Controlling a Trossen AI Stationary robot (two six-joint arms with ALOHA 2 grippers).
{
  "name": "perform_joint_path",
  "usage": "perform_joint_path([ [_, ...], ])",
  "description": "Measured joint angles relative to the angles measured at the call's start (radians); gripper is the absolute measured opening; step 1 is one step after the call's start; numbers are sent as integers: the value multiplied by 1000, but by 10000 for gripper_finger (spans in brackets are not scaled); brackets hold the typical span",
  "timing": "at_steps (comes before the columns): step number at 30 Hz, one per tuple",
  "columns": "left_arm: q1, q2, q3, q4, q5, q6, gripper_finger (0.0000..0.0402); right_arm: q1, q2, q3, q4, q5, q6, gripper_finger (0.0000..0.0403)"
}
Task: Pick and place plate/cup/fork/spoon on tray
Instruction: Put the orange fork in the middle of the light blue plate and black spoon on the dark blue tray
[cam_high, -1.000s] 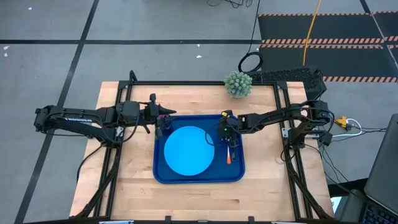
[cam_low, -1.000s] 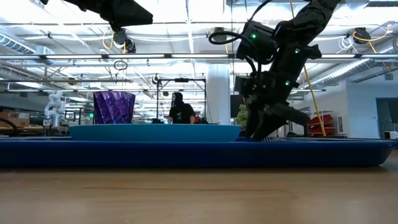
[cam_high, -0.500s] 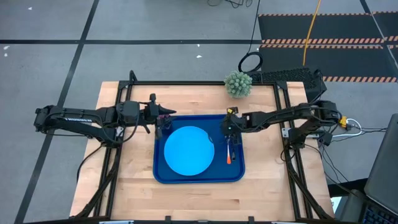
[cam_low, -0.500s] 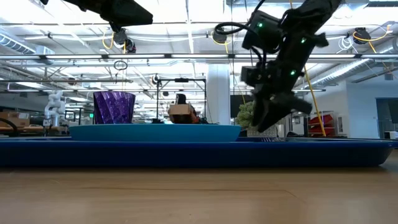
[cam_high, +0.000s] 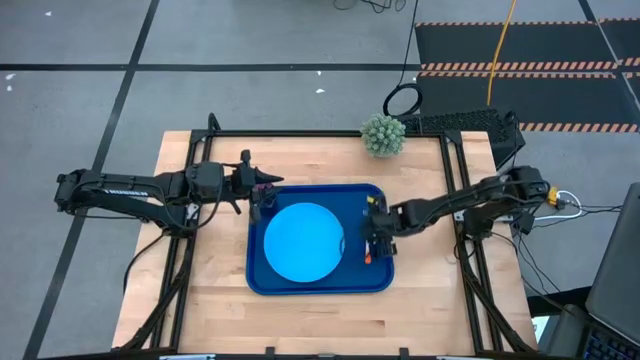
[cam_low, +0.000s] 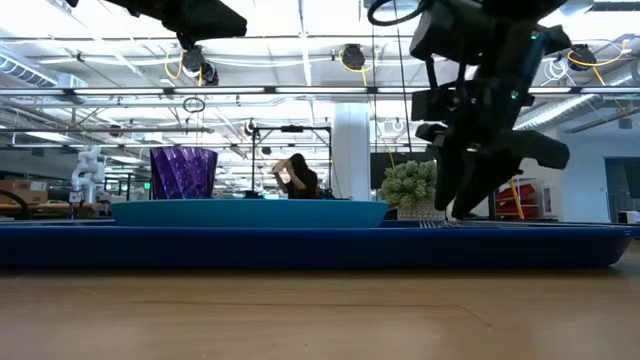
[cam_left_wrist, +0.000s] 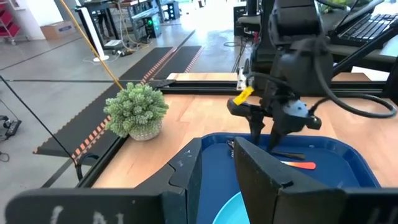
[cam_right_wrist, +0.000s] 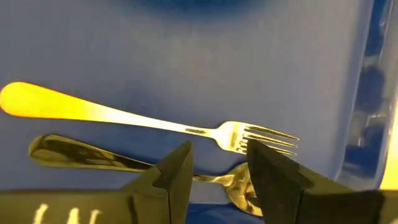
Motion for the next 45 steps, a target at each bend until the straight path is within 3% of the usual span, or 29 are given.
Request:
perform_joint_path([
  [12,0,0,0,-20,0,-1,97,77,91,0,17,18,46,145],
  [34,0,0,0,-22,0,-3,97,47,99,1,78,20,0,145],
  [45,0,0,0,-25,0,-3,97,57,95,0,62,-32,121,145],
])
